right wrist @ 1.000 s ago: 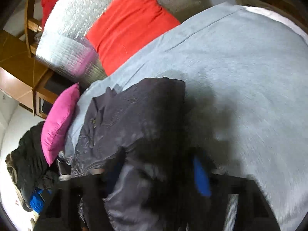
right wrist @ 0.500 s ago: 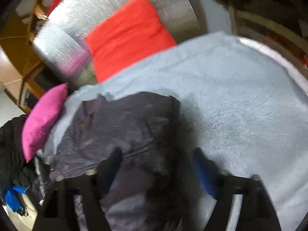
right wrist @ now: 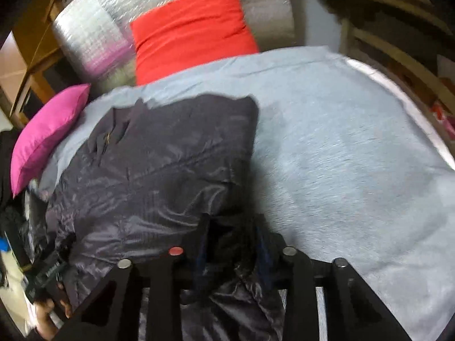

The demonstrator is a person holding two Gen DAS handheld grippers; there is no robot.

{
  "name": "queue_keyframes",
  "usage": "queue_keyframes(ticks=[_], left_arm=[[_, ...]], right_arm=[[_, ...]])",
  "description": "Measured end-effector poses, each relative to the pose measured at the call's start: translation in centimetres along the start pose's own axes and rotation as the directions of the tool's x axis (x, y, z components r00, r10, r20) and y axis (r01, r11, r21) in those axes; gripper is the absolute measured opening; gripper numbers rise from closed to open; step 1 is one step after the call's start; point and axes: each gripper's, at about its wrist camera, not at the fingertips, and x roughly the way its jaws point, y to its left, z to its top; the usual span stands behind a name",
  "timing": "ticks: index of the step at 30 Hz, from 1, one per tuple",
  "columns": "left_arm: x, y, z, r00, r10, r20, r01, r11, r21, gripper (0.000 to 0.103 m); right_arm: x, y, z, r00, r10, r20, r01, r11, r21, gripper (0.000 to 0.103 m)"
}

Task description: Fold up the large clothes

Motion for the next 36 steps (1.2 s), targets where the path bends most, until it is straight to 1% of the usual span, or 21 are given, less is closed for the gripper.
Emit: queue_keyframes(ticks=[3, 5, 6, 9, 11, 13, 15, 16, 17, 18, 19, 20, 21, 22, 24, 26, 28, 30, 32, 34, 36], left_arm=[[0.0, -0.1, 0.1, 1.0, 0.005, -0.004, -0.005, 1.0, 0.004, 0.098], [-0.3, -0.3, 0.6, 1.0, 0.014, -0.018, -0.014, 1.0, 0.009, 0.098], [-0.5, -0.3, 0.9, 1.0, 0.012, -0.029, -0.012, 1.0, 0.006, 0.098], [-2.2, 0.9, 2.0, 0.998, -0.046, -0.051, 0.041, 0.995, -0.087, 0.098], [-3.3, 2.1, 2.5, 0.997, -0.064, -0.051, 0.056, 0.988, -0.146, 0.098], [-3.7, 3.3, 2.8, 0.998, -0.037, -0.056, 0.027, 0.983, -0.179, 0.098], [-2.5, 4.1, 2.5, 0.991, 0.001, -0.132, -0.027, 0.98, -0.199, 0.098], [-1.5, 4.4, 2.1, 0.98, -0.001, -0.197, -0.041, 0.977, -0.208, 0.098], [-0.6, 4.8, 1.7, 0.965, -0.015, -0.26, -0.045, 0.974, -0.222, 0.098], [-0.8, 5.2, 1.5, 0.964, -0.035, -0.264, -0.032, 0.969, -0.243, 0.098], [-1.6, 5.5, 1.6, 0.969, -0.029, -0.247, -0.035, 0.967, -0.254, 0.098], [-2.8, 5.9, 1.8, 0.974, -0.03, -0.224, -0.032, 0.963, -0.269, 0.098], [-3.8, 6.3, 2.0, 0.978, -0.053, -0.201, -0.006, 0.96, -0.28, 0.098], [-5.3, 6.9, 2.3, 0.983, -0.094, -0.156, 0.045, 0.956, -0.291, 0.098], [-8.0, 8.5, 2.6, 0.989, -0.119, -0.086, 0.088, 0.95, -0.299, 0.098], [-10.4, 11.1, 2.4, 0.991, -0.136, -0.014, 0.123, 0.933, -0.34, 0.098], [-12.5, 15.3, 1.5, 0.99, -0.134, 0.054, 0.144, 0.896, -0.419, 0.098], [-13.7, 19.8, 0.2, 0.989, -0.109, 0.099, 0.144, 0.853, -0.501, 0.098], [-13.7, 24.3, -1.1, 0.989, -0.098, 0.113, 0.146, 0.791, -0.594, 0.098], [-13.8, 28.9, -2.8, 0.986, -0.104, 0.131, 0.166, 0.699, -0.695, 0.098], [-13.9, 33.1, -4.0, 0.986, -0.08, 0.146, 0.164, 0.626, -0.762, 0.098]], right_arm=[[-2.2, 2.1, -0.4, 0.997, 0.038, 0.071, -0.034, 0.998, -0.056, 0.07], [-2.6, 3.7, -1.0, 0.995, 0.071, 0.071, -0.063, 0.993, -0.099, 0.07], [-2.0, 4.6, -1.5, 0.996, 0.076, 0.042, -0.07, 0.988, -0.137, 0.07], [1.7, 5.2, -2.7, 0.997, 0.0, -0.08, -0.015, 0.983, -0.184, 0.069], [1.3, 4.9, -2.6, 0.998, -0.002, -0.066, -0.008, 0.988, -0.152, 0.068], [-0.9, 5.3, -2.1, 0.998, 0.056, -0.009, -0.057, 0.991, -0.12, 0.068], [-2.7, 6.3, -2.1, 0.996, 0.07, 0.051, -0.061, 0.987, -0.15, 0.07], [-2.5, 6.7, -2.2, 0.997, 0.065, 0.034, -0.058, 0.984, -0.169, 0.074], [-1.6, 7.1, -2.3, 0.998, 0.06, -0.012, -0.061, 0.982, -0.18, 0.083], [0.1, 7.4, -2.7, 0.993, 0.043, -0.109, -0.063, 0.979, -0.192, 0.084], [1.2, 7.5, -3.4, 0.986, 0.006, -0.166, -0.04, 0.979, -0.201, 0.084], [1.0, 7.8, -3.6, 0.989, -0.012, -0.15, -0.02, 0.978, -0.208, 0.083], [-0.1, 8.1, -3.8, 0.994, 0.0, -0.111, -0.023, 0.978, -0.208, 0.083], [-1.6, 8.4, -4.0, 0.998, 0.03, -0.062, -0.042, 0.978, -0.204, 0.083], [-4.2, 9.0, -4.6, 0.998, 0.061, 0.011, -0.058, 0.978, -0.199, 0.083], [-6.5, 9.4, -5.6, 0.993, 0.105, 0.055, -0.091, 0.972, -0.215, 0.084], [-7.3, 10.3, -6.4, 0.99, 0.121, 0.071, -0.1, 0.965, -0.244, 0.084], [-7.8, 11.1, -8.0, 0.989, 0.137, 0.055, -0.117, 0.955, -0.271, 0.084], [-7.7, 11.7, -9.3, 0.987, 0.156, 0.033, -0.14, 0.946, -0.292, 0.084], [-7.0, 12.7, -10.7, 0.986, 0.168, -0.003, -0.16, 0.935, -0.316, 0.084], [-6.5, 13.7, -11.7, 0.984, 0.178, -0.024, -0.176, 0.924, -0.339, 0.084]])
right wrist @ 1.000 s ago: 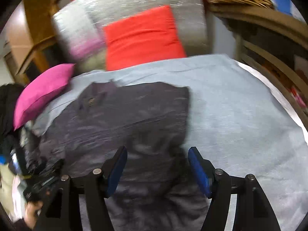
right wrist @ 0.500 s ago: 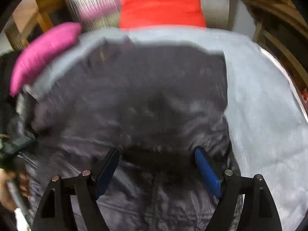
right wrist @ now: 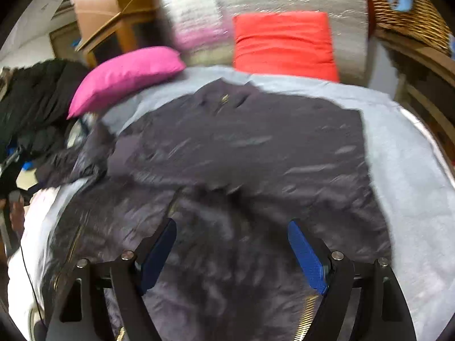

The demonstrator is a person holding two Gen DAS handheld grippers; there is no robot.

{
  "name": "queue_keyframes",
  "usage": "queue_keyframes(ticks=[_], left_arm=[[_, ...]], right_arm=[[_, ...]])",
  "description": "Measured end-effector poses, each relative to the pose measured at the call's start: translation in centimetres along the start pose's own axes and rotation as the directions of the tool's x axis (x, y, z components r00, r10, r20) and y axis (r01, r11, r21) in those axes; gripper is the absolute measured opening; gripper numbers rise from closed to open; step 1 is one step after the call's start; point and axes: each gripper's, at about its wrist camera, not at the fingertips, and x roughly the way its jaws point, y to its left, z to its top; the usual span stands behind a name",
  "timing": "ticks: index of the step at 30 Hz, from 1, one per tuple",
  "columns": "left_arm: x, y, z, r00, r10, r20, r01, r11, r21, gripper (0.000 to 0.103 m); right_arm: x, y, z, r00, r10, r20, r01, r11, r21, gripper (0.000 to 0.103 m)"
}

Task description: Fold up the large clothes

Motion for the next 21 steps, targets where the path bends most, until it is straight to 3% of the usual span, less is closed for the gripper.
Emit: queue_keyframes(ticks=[3, 7, 9, 11, 14, 17, 18, 19, 20, 21], left_arm=[[-1.2, 3.6, 3.4, 0.996, 0.058, 0.06, -0.058, 0.998, -0.013, 0.098], [-1.1, 6.2, 8.1, 0.983, 0.156, 0.094, -0.165, 0.982, 0.096, 0.097], [-0.1, 6.4, 9.3, 0.971, 0.215, 0.1, -0.233, 0.947, 0.223, 0.097], [1.5, 6.4, 9.7, 0.959, 0.268, 0.092, -0.283, 0.893, 0.351, 0.097], [2.9, 7.0, 9.9, 0.95, 0.302, 0.074, -0.304, 0.854, 0.421, 0.089], [4.2, 7.9, 10.7, 0.94, 0.331, 0.084, -0.333, 0.835, 0.438, 0.073], [4.7, 8.1, 10.9, 0.935, 0.345, 0.079, -0.343, 0.83, 0.44, 0.057], [5.2, 8.4, 11.0, 0.927, 0.369, 0.072, -0.361, 0.82, 0.444, 0.035], [5.6, 8.6, 11.2, 0.916, 0.395, 0.071, -0.383, 0.809, 0.446, 0.023], [5.7, 8.9, 11.4, 0.911, 0.407, 0.068, -0.392, 0.805, 0.444, 0.005]], right_arm=[[1.7, 1.5, -1.6, 1.0, -0.01, -0.023, 0.009, 0.999, -0.046, 0.084], [2.6, 2.6, -2.8, 1.0, -0.017, -0.026, 0.014, 0.996, -0.087, 0.084], [2.5, 2.6, -2.8, 1.0, -0.015, -0.025, 0.012, 0.995, -0.094, 0.083], [2.6, 3.0, -2.7, 1.0, -0.017, -0.026, 0.014, 0.994, -0.108, 0.084], [2.8, 3.7, -2.6, 0.999, -0.026, -0.025, 0.022, 0.989, -0.143, 0.084], [3.0, 4.1, -2.7, 0.999, -0.033, -0.034, 0.026, 0.985, -0.168, 0.084], [3.1, 4.2, -2.7, 0.999, -0.036, -0.038, 0.029, 0.985, -0.172, 0.084], [3.2, 4.2, -2.8, 0.999, -0.037, -0.039, 0.03, 0.985, -0.172, 0.084], [3.3, 4.2, -2.8, 0.998, -0.038, -0.041, 0.031, 0.985, -0.169, 0.084], [3.4, 4.1, -2.8, 0.998, -0.039, -0.043, 0.032, 0.986, -0.164, 0.084]])
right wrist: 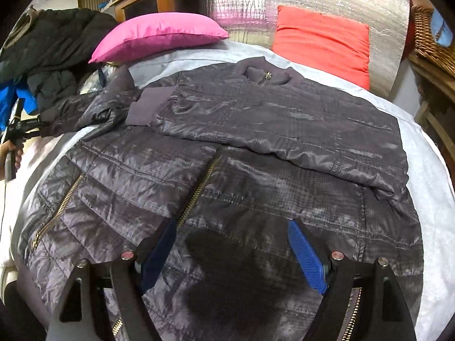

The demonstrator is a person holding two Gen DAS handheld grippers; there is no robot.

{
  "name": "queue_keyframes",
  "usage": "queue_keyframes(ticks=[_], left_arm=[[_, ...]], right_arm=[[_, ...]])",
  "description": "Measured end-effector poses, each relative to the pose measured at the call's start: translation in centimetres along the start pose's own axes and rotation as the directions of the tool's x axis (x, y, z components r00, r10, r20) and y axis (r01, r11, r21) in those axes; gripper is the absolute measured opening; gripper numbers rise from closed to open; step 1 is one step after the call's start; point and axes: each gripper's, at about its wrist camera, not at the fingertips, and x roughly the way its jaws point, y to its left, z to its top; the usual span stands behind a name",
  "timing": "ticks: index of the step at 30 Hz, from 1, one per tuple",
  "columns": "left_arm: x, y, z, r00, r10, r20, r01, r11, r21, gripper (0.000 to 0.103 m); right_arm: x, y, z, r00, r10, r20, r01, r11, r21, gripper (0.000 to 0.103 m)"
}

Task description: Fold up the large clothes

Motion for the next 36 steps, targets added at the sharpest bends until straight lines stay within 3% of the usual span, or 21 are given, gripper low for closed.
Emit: queue_keyframes(ticks=[4, 7, 10, 14, 16, 21, 23, 27, 30, 32, 34, 36], left_arm=[[-1.6, -0.1, -0.2, 0.999, -0.034, 0.022, 0.033, 0.999, 0.014, 0.004], [-5.7, -0.9, -0.8, 0.991, -0.116, 0.063, 0.112, 0.992, 0.065, 0.003], [-9.8, -2.6, -0.8, 0.972, -0.215, 0.097, 0.204, 0.972, 0.113, 0.003], [-16.1, -7.5, -1.1, 0.916, -0.379, 0.133, 0.346, 0.913, 0.217, 0.003], [-18.5, -11.3, -1.4, 0.874, -0.471, 0.123, 0.428, 0.864, 0.264, 0.003], [-21.5, -22.5, -3.6, 0.749, -0.661, 0.046, 0.611, 0.716, 0.339, 0.003], [-21.4, -26.8, -4.7, 0.716, -0.698, 0.002, 0.651, 0.669, 0.359, 0.003], [-18.7, -34.3, -7.6, 0.688, -0.717, -0.112, 0.704, 0.623, 0.34, 0.003], [-15.4, -38.0, -9.7, 0.703, -0.681, -0.205, 0.706, 0.635, 0.313, 0.005], [-14.1, -38.0, -10.8, 0.729, -0.639, -0.245, 0.685, 0.677, 0.27, 0.02], [-14.1, -36.4, -11.0, 0.716, -0.659, -0.231, 0.698, 0.682, 0.218, 0.069], [-15.2, -34.4, -10.4, 0.715, -0.676, -0.179, 0.699, 0.688, 0.195, 0.083]], right_arm=[[0.1, -0.1, 0.0, 1.0, 0.004, 0.002, -0.004, 1.0, 0.013, 0.084], [0.1, 0.2, 0.2, 1.0, 0.01, 0.014, -0.01, 1.0, 0.003, 0.083], [-0.3, 0.3, 0.4, 0.999, 0.031, 0.035, -0.032, 0.999, 0.012, 0.083], [-0.8, 0.3, 0.5, 0.997, 0.054, 0.061, -0.055, 0.998, 0.025, 0.084], [-1.0, 0.0, 0.5, 0.995, 0.072, 0.071, -0.075, 0.996, 0.047, 0.084], [-2.1, -1.6, 0.6, 0.989, 0.1, 0.107, -0.112, 0.987, 0.118, 0.084], [-2.7, -2.4, 0.5, 0.988, 0.098, 0.119, -0.116, 0.982, 0.147, 0.084], [-3.6, -4.6, 0.4, 0.986, 0.107, 0.131, -0.135, 0.965, 0.226, 0.084], [-3.9, -6.1, 0.7, 0.983, 0.124, 0.134, -0.157, 0.949, 0.274, 0.084], [-3.8, -6.8, 0.9, 0.98, 0.157, 0.122, -0.188, 0.932, 0.31, 0.084], [-3.5, -7.6, 1.0, 0.972, 0.199, 0.124, -0.231, 0.903, 0.362, 0.085], [-3.3, -8.0, 1.1, 0.96, 0.242, 0.138, -0.278, 0.874, 0.398, 0.092]])
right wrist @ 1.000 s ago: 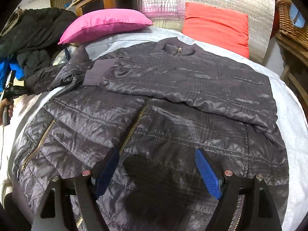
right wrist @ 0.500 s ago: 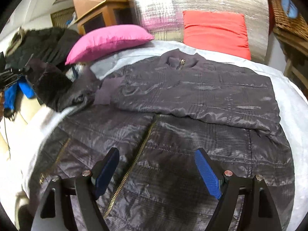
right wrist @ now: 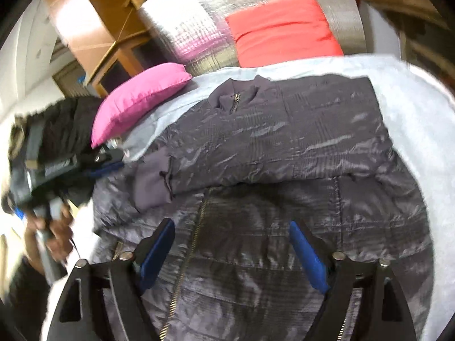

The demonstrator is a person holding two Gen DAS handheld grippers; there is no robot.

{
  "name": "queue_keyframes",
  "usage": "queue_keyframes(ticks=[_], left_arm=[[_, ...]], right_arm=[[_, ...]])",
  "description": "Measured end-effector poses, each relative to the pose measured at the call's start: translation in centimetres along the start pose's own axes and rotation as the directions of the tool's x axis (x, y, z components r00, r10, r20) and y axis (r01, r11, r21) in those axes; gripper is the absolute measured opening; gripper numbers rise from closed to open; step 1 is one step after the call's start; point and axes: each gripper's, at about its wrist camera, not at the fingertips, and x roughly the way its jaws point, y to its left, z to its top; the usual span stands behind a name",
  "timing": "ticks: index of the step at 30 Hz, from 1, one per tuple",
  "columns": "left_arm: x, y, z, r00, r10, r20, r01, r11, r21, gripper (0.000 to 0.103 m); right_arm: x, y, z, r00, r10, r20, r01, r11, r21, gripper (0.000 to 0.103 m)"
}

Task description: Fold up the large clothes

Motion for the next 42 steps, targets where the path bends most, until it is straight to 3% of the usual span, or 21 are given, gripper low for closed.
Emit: queue_keyframes(ticks=[3, 5, 8, 9, 10, 12, 15, 22, 23, 25, 26, 27, 31, 33, 36, 37, 38, 39, 40, 41, 42], left_arm=[[-4.2, 1.7, -0.1, 0.997, -0.045, 0.067, 0.047, 0.999, -0.028, 0.083], [-7.8, 3.8, -0.5, 0.99, -0.017, 0.141, 0.025, 0.998, -0.057, 0.085], [-11.0, 7.8, -2.0, 0.975, 0.068, 0.213, -0.038, 0.99, -0.139, 0.087], [-11.7, 9.5, -2.7, 0.97, 0.096, 0.221, -0.056, 0.982, -0.182, 0.087], [-12.1, 11.3, -3.5, 0.969, 0.12, 0.214, -0.068, 0.969, -0.237, 0.087], [-12.4, 14.1, -4.9, 0.969, 0.147, 0.2, -0.075, 0.941, -0.33, 0.087], [-12.9, 16.9, -6.6, 0.964, 0.176, 0.2, -0.082, 0.91, -0.407, 0.087], [-11.5, 18.6, -8.3, 0.969, 0.15, 0.197, -0.042, 0.882, -0.469, 0.087], [-11.0, 18.5, -8.5, 0.971, 0.141, 0.194, -0.03, 0.875, -0.484, 0.087], [-10.2, 18.8, -9.0, 0.973, 0.125, 0.197, -0.007, 0.86, -0.51, 0.087], [-10.1, 18.8, -9.2, 0.973, 0.119, 0.2, 0.003, 0.854, -0.52, 0.087], [-10.0, 18.9, -9.6, 0.972, 0.112, 0.205, 0.015, 0.847, -0.532, 0.087], [-10.4, 18.8, -10.6, 0.968, 0.064, 0.244, 0.091, 0.815, -0.572, 0.087], [-10.5, 19.1, -11.2, 0.958, 0.016, 0.286, 0.169, 0.773, -0.612, 0.087], [-10.4, 19.3, -12.1, 0.924, -0.094, 0.371, 0.338, 0.655, -0.676, 0.087], [-10.1, 19.2, -12.5, 0.899, -0.144, 0.415, 0.415, 0.585, -0.697, 0.087], [-9.8, 19.1, -12.7, 0.883, -0.173, 0.436, 0.455, 0.539, -0.709, 0.087], [-9.1, 18.9, -13.0, 0.853, -0.223, 0.472, 0.519, 0.458, -0.721, 0.087], [-8.5, 18.6, -13.2, 0.828, -0.255, 0.499, 0.56, 0.396, -0.727, 0.088], [-7.9, 18.2, -13.2, 0.81, -0.276, 0.517, 0.585, 0.349, -0.732, 0.088], [-7.4, 17.8, -13.1, 0.8, -0.289, 0.525, 0.598, 0.322, -0.734, 0.089]], right_arm=[[0.8, 0.0, 0.2, 0.994, 0.108, -0.015, -0.106, 0.99, 0.09, 0.093], [1.6, 0.9, 0.4, 0.979, 0.2, -0.032, -0.194, 0.971, 0.14, 0.093], [4.5, 3.2, 0.6, 0.926, 0.368, -0.083, -0.338, 0.907, 0.249, 0.093], [6.2, 4.1, 0.6, 0.894, 0.438, -0.098, -0.387, 0.864, 0.323, 0.093], [8.0, 5.0, 0.5, 0.87, 0.482, -0.104, -0.412, 0.826, 0.384, 0.093], [10.9, 6.8, 0.4, 0.845, 0.521, -0.121, -0.429, 0.795, 0.429, 0.093], [14.9, 8.7, 0.1, 0.837, 0.53, -0.139, -0.404, 0.768, 0.497, 0.093], [19.3, 9.5, -0.4, 0.9, 0.411, -0.148, -0.276, 0.797, 0.537, 0.092], [19.5, 9.6, -0.3, 0.908, 0.392, -0.147, -0.261, 0.804, 0.534, 0.088], [20.0, 9.9, -0.3, 0.929, 0.333, -0.158, -0.209, 0.829, 0.519, 0.063], [20.2, 10.1, -0.2, 0.936, 0.311, -0.165, -0.187, 0.837, 0.514, 0.024], [20.1, 10.3, -0.2, 0.942, 0.289, -0.169, -0.17, 0.847, 0.504, 0.018], [16.9, 12.5, 2.4, 0.96, 0.262, -0.096, -0.211, 0.907, 0.363, 0.014], [14.8, 14.4, 4.5, 0.961, 0.273, -0.049, -0.247, 0.922, 0.299, 0.013], [11.4, 17.4, 7.6, 0.951, 0.308, 0.021, -0.306, 0.929, 0.208, 0.013], [10.6, 18.2, 8.5, 0.948, 0.315, 0.038, -0.316, 0.931, 0.182, 0.013], [9.6, 19.3, 9.4, 0.946, 0.321, 0.054, -0.325, 0.934, 0.149, 0.013], [8.8, 20.2, 10.3, 0.945, 0.321, 0.069, -0.327, 0.937, 0.118, 0.013], [8.1, 21.2, 11.1, 0.943, 0.322, 0.081, -0.328, 0.941, 0.087, 0.013], [7.7, 21.8, 11.5, 0.943, 0.322, 0.086, -0.329, 0.942, 0.074, 0.013], [7.2, 22.4, 12.0, 0.941, 0.324, 0.093, -0.33, 0.942, 0.06, 0.013]])
